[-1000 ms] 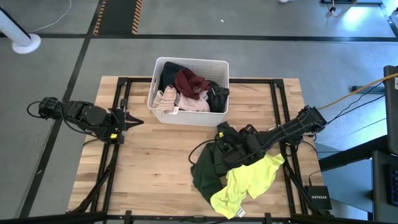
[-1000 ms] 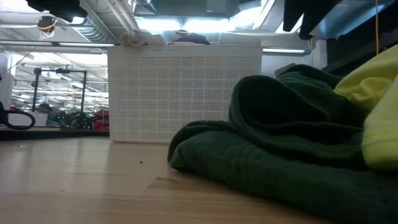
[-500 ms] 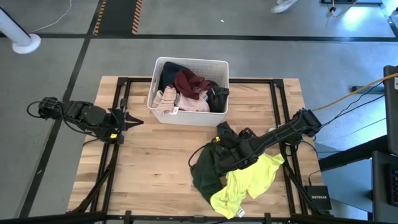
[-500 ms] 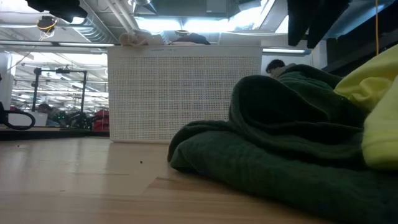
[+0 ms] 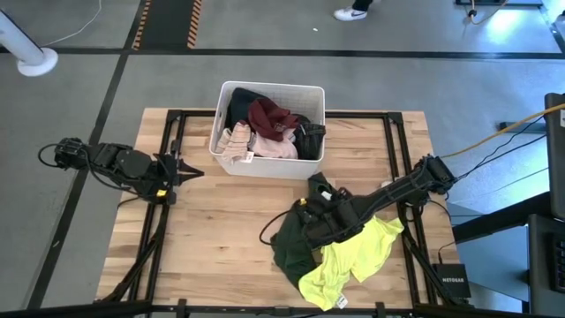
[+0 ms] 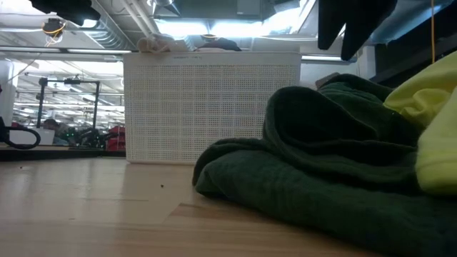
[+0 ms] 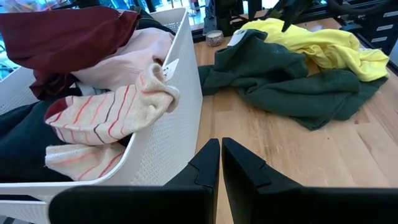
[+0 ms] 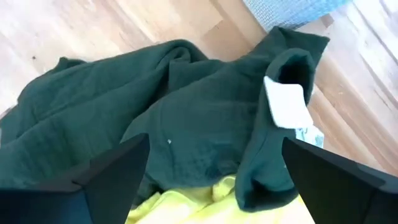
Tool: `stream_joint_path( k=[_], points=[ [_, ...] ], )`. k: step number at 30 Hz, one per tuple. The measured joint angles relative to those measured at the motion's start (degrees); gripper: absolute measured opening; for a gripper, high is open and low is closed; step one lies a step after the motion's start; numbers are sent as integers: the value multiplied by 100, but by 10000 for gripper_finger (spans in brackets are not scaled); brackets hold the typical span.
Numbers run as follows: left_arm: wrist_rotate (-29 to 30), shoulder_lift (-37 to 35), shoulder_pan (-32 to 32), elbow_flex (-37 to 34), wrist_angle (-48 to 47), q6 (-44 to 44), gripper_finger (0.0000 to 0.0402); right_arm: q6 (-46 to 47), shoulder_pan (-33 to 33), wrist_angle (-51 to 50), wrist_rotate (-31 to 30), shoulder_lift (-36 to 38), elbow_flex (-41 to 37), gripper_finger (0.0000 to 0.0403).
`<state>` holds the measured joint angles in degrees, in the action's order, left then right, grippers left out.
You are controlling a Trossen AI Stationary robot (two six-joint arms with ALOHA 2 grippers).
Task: Sort clothes
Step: Put the green shirt into the laundry bin
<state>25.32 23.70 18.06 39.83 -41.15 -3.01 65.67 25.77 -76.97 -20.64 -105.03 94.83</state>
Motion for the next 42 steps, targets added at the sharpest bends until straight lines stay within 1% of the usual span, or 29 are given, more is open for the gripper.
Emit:
stream_joint_path(
  k=[5, 10, 14, 19, 26, 31, 33, 35, 38, 42],
  points=[
    [0, 0, 0, 0, -1, 0, 13, 76, -78, -310, -31, -108, 2, 378],
    [-1, 0, 2, 0, -1, -1, 13, 31, -117, -361, -18, -222, 2, 368],
    [-2, 0, 0, 0, -2, 0, 13, -103, -232, -337, 243, -447, -2, 354],
    [-1, 0, 2, 0, -2, 0, 13, -585, -372, 115, 399, -726, -2, 337],
    [-2, 0, 2, 0, -7, 0, 13, -1054, -570, 645, 868, -1236, -4, 324],
    [0, 0, 0, 0, -13, 0, 13, -1480, -570, 1674, 1369, -1554, -6, 323],
    [-2, 2, 1, 0, -19, 0, 13, -1514, -569, 2062, 1587, -1601, -7, 323],
    [0, 2, 1, 0, -15, 0, 13, -1513, -567, 2294, 1680, -1605, -7, 323],
    [-1, 2, 1, 0, -11, 0, 13, -1403, -567, 2418, 1630, -1605, -5, 323],
    [0, 0, 2, 0, -7, 0, 13, -1037, -559, 2219, 1292, -1671, -3, 323]
  ],
)
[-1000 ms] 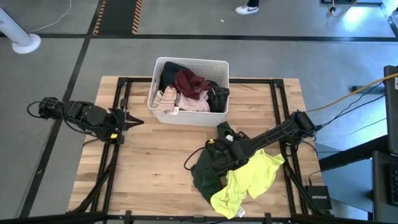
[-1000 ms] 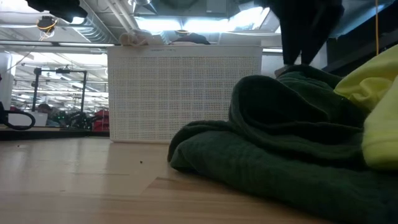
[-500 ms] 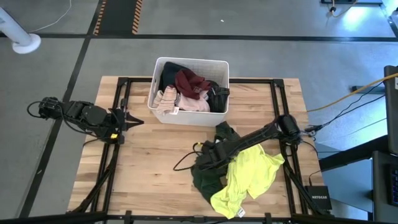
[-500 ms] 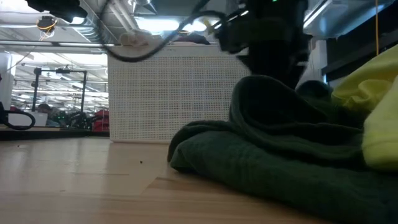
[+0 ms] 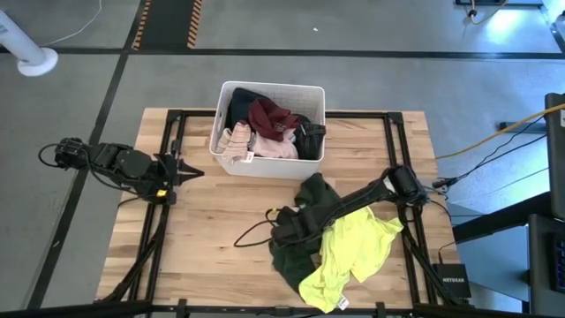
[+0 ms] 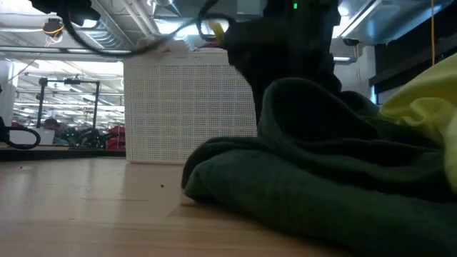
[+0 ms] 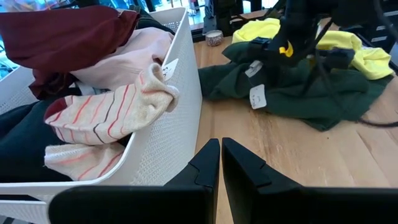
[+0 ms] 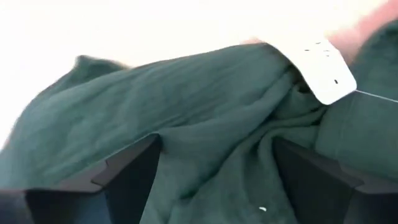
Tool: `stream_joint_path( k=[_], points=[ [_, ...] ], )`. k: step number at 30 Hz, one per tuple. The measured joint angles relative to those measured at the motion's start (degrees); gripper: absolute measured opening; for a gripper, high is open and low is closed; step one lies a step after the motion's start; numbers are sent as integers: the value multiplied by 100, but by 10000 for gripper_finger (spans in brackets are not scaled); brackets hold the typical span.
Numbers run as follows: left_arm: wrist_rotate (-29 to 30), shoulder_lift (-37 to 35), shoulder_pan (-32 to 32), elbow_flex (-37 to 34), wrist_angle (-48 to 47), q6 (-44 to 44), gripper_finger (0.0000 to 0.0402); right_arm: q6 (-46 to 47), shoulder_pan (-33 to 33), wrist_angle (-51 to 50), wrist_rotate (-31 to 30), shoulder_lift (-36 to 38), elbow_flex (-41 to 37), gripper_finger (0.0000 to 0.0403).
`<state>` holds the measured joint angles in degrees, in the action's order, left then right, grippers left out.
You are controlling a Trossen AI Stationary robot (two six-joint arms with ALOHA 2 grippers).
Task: Sort clothes
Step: Put the green shirt into the laundry bin
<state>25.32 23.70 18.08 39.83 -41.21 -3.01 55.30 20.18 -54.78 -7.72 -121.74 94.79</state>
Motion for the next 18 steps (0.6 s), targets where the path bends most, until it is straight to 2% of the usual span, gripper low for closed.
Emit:
stream_joint_path(
  k=[9, 15, 18],
  points=[
    [-2, 2, 0, 0, 4, 0, 13, 963, 9, 418, -222, -207, -651, 323],
    [0, 0, -2, 1, 14, 0, 13, 1066, 20, 721, -580, -441, -725, 323],
    [-1, 0, -1, 2, 15, 0, 13, 1198, 8, 946, -755, -465, -736, 306]
  ],
)
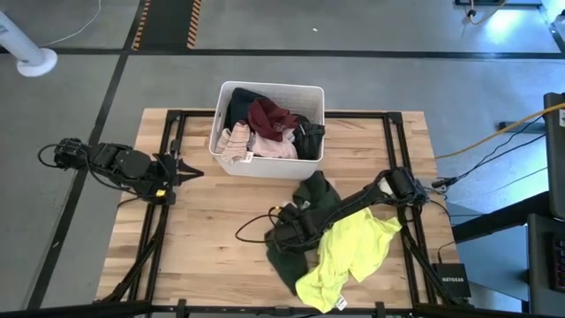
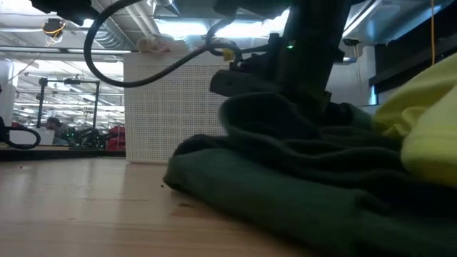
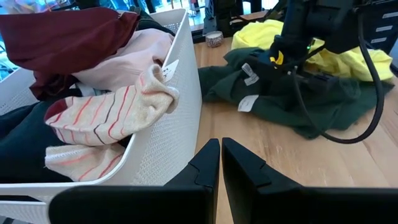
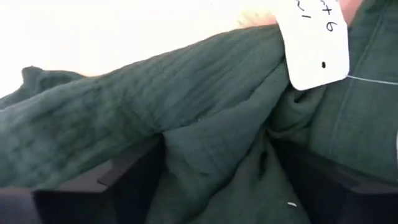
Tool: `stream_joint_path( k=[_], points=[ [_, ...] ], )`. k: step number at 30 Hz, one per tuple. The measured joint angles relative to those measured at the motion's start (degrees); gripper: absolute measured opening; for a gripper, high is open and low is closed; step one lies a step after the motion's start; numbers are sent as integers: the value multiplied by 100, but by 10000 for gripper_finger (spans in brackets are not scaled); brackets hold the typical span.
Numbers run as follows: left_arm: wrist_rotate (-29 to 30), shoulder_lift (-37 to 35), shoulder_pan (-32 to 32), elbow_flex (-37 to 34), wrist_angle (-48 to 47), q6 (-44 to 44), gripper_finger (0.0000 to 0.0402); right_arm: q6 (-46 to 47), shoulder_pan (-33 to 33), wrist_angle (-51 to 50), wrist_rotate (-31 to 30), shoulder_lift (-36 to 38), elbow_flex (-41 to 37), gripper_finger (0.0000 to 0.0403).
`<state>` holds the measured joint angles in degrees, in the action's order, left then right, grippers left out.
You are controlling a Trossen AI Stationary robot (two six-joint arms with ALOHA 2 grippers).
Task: Sort clothes
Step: Put the green shirt into the laundry bin
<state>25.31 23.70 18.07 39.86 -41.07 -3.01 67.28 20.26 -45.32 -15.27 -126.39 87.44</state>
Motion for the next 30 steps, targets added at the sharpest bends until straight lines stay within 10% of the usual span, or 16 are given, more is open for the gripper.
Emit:
stream_joint_path(
  k=[11, 30],
  points=[
    [1, 1, 0, 0, 2, 0, 13, -66, 18, 905, -891, -184, -7, 35],
    [0, 0, -1, 0, 1, -2, 13, -1661, 389, 1941, -2240, 235, -34, 28]
  ],
)
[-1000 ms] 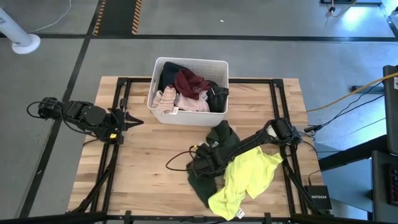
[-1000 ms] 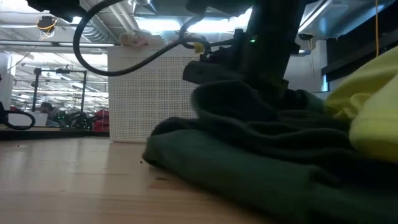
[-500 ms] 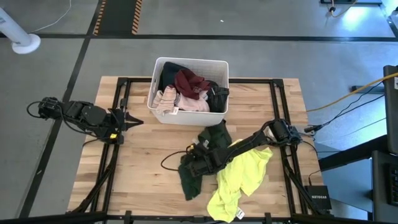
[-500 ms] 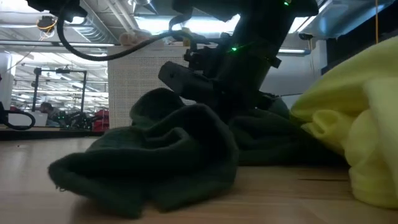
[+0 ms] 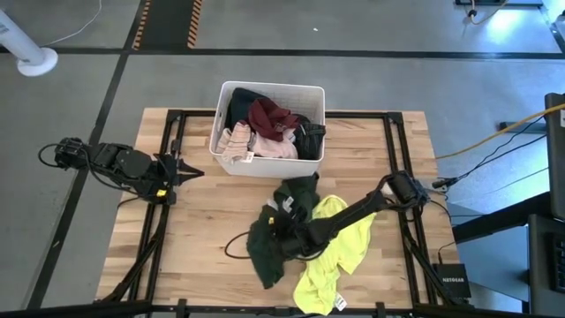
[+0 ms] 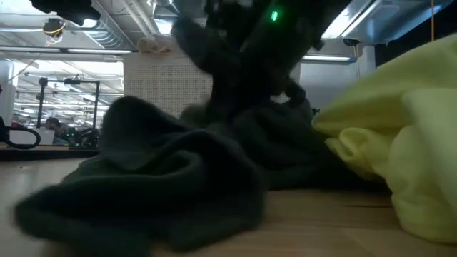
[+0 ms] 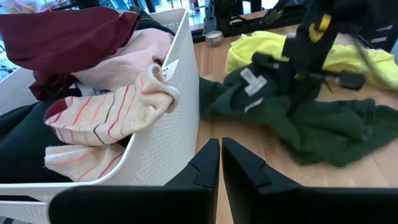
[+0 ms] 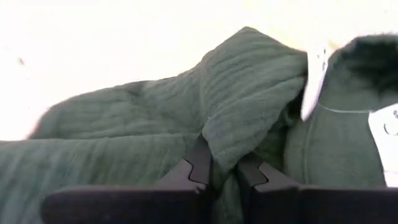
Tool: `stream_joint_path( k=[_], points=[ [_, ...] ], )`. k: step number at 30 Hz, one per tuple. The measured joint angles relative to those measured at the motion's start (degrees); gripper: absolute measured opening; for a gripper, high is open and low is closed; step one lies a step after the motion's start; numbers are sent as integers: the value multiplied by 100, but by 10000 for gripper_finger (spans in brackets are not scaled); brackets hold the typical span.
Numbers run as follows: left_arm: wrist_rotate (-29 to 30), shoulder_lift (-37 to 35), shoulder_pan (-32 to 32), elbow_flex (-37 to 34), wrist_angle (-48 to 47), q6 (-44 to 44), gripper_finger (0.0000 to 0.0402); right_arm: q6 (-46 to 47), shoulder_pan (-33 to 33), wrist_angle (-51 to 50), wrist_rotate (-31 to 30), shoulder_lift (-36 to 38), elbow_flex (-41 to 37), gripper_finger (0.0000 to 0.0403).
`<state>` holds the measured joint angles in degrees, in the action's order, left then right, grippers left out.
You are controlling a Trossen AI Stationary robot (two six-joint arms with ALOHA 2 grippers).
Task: Sort clothes
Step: Put the green shirt into the laundry bin
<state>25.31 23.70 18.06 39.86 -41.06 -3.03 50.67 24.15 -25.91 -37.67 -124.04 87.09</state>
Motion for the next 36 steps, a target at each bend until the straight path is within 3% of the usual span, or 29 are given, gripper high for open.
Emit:
stream_joint_path(
  k=[11, 17, 27, 36],
  points=[
    [0, 0, 0, 0, 2, -20, 13, -359, 125, 502, -1188, 796, 11, 30],
    [1, 1, 2, 0, 1, -20, 13, -1353, 13, 1302, -1425, 1379, 17, 28],
    [1, 2, 0, 0, 0, -20, 13, -3519, -371, 3498, -1397, 2058, 26, 29],
    [1, 1, 0, 0, 4, -21, 13, -4893, -1219, 5587, -481, 2492, 28, 31]
  ],
)
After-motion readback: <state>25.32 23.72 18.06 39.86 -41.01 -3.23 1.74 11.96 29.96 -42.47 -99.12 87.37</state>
